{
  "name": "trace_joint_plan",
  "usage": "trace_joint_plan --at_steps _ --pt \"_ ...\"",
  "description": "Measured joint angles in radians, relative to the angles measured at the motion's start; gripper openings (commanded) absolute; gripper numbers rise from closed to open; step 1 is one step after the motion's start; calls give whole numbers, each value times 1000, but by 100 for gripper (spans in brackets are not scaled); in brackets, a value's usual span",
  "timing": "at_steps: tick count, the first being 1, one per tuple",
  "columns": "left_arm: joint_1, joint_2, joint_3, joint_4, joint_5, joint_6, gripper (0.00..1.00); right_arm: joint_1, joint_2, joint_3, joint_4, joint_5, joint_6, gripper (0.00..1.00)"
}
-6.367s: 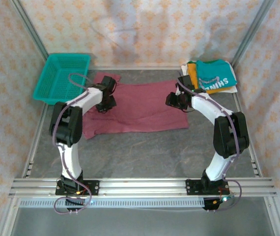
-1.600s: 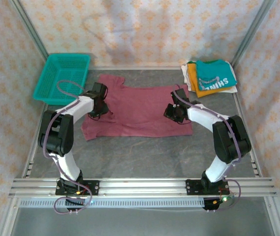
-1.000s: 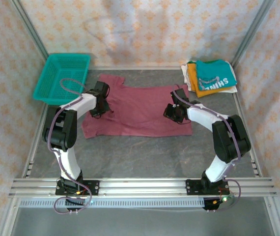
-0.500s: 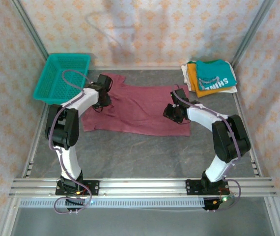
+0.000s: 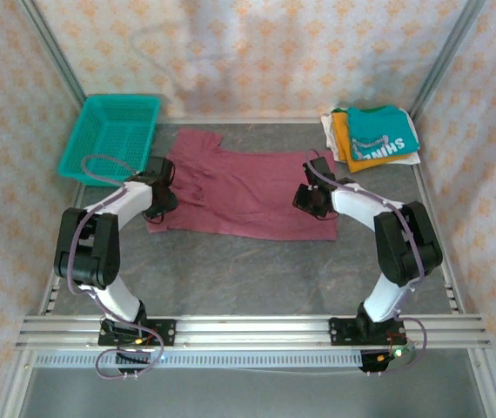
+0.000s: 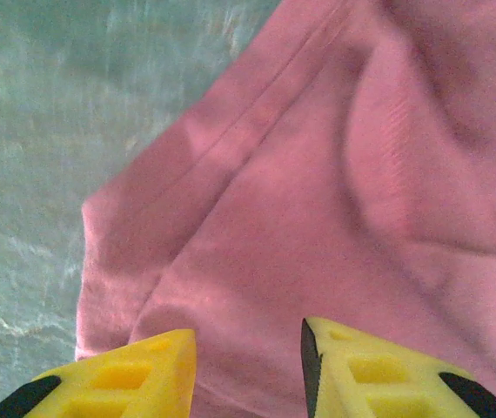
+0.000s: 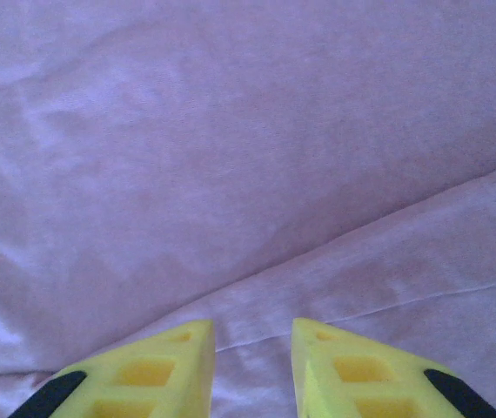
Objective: Fold and stack the t-shirts
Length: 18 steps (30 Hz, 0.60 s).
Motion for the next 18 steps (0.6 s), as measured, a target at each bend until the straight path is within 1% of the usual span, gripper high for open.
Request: trace_joint_plan --at_steps 2,7,13,18 --pt "11 3 -49 21 40 -14 36 -8 26 0 -7 12 0 27" --pt "19 -35 -121 48 73 -36 36 -12 24 -61 -6 39 8 27" --pt "21 -156 -246 23 120 -61 35 -12 -99 -222 64 26 79 27" --pt "21 -248 -320 -32 166 -79 35 -9 -167 -301 88 10 137 28"
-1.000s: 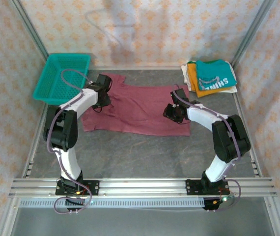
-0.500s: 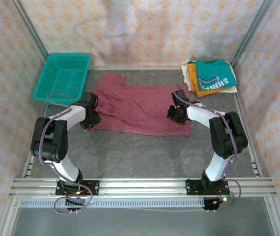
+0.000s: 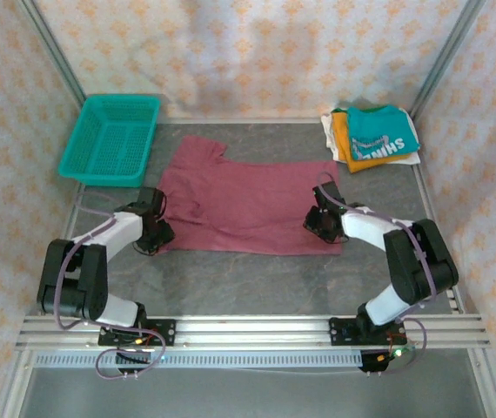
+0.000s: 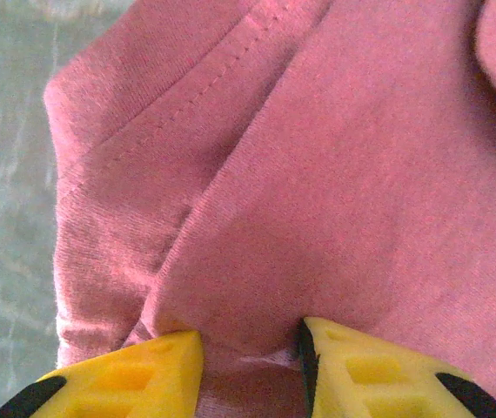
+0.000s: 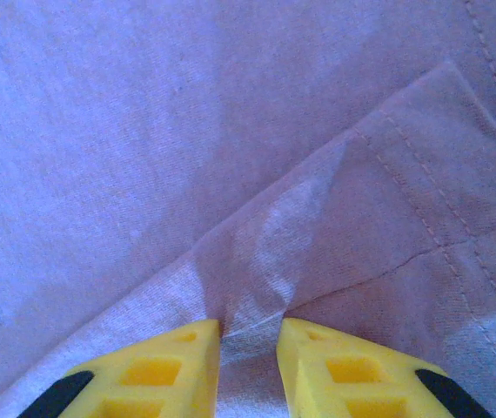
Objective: Fold and stack the t-shirts
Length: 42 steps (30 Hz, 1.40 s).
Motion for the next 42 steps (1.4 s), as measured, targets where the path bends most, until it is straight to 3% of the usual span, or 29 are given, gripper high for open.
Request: trace_joint_plan --at_steps 6,12,19,21,26,30,38,42 --pt "-1 -92 55 -168 8 10 37 3 -36 28 -114 11 14 32" --pt "-1 -26 491 -214 -43 99 40 -15 -59 242 -203 51 -17 37" --pt "-62 476 1214 -213 -182 259 47 -110 135 653 -130 61 -159 38" --pt "-78 663 1437 -246 -215 291 47 -135 199 710 -104 53 -183 38" --pt "-90 1025 1841 -352 -285 335 61 -180 284 736 -91 19 -212 39" --pt "-79 1152 1919 -377 -296 336 61 -181 288 732 -82 -5 -232 39" --pt "-42 1253 1924 -352 -253 332 62 -177 288 641 -51 -50 -246 40" --pt "-30 1294 1925 -312 -249 324 69 -177 288 595 -24 -87 -245 39"
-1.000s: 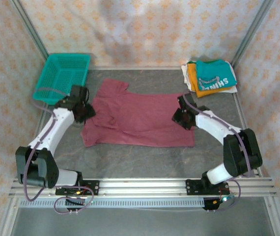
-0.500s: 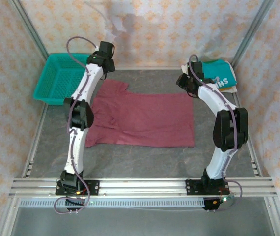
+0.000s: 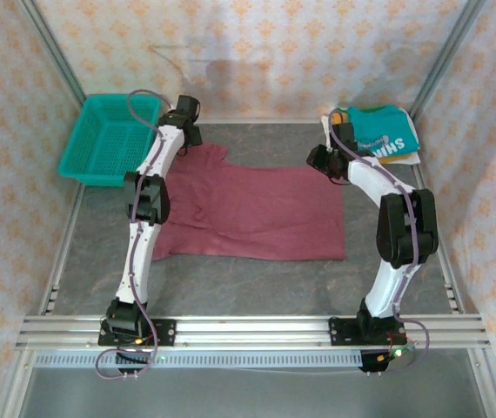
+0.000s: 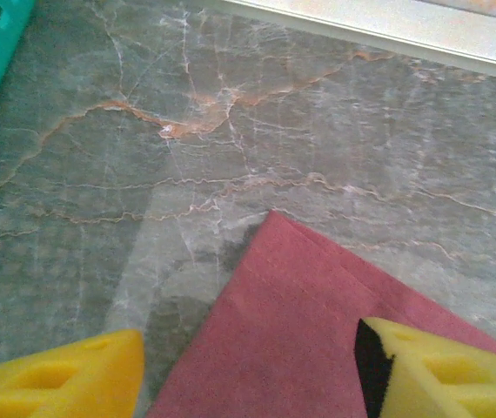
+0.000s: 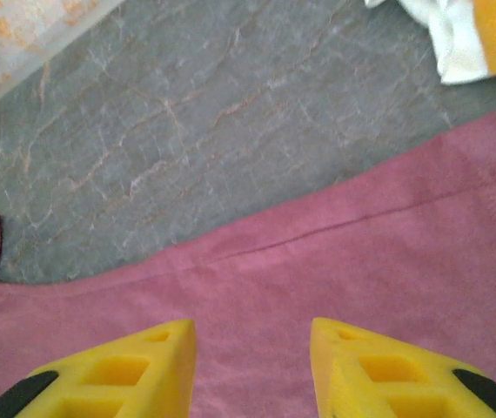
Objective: Fold and stack the t-shirts
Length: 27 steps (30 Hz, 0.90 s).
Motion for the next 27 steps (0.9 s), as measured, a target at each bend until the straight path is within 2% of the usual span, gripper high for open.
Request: trace_joint_plan --at_steps 6,9,12,14,16,19,24,27 --pt "4 49 11 59 56 -28 70 0 0 -31 45 -30 0 39" --pt "9 53 18 86 102 -52 67 0 0 -41 56 -38 0 39" --pt "16 59 25 98 122 -70 53 0 0 -47 63 -38 -1 39" --pt "23 64 26 114 137 -77 38 0 0 -47 65 -38 -1 39" --pt "32 65 28 122 155 -84 31 0 0 -47 67 -38 -3 39" --pt "37 69 29 129 169 -87 11 0 0 -47 71 -37 -4 39" --pt "30 69 31 134 202 -85 1 -1 68 59 8 -14 -3 39" --pt "22 69 31 134 209 -83 0 -3 129 157 -50 37 -4 40"
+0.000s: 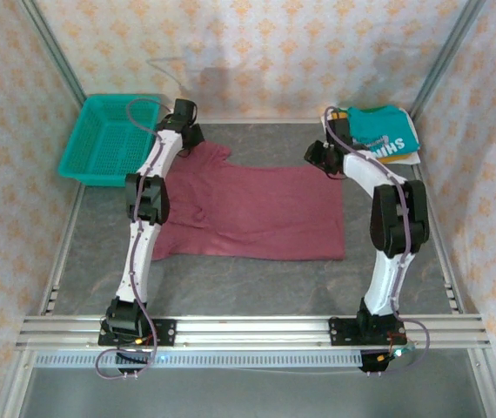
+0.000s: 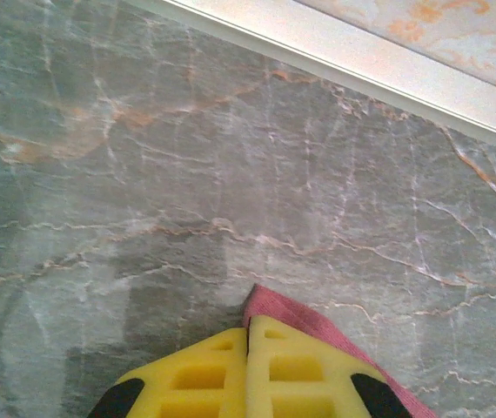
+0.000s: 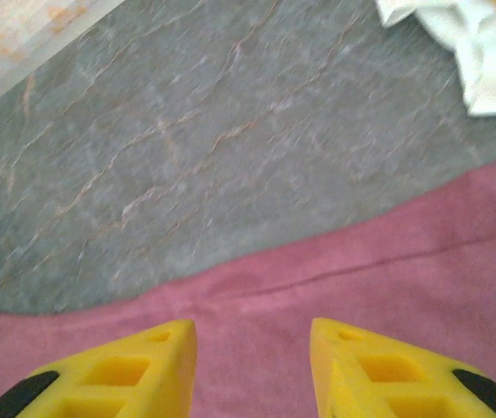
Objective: Fold and stack the t-shirts
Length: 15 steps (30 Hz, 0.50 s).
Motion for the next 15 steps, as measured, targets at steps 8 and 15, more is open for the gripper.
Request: trace_joint_plan --at_steps 8,15 --pt "-5 -38 -1 -3 -1 15 0 -22 77 154 -118 99 -11 44" --pt "-6 -181 -63 8 10 16 0 -45 210 339 -262 164 -27 47"
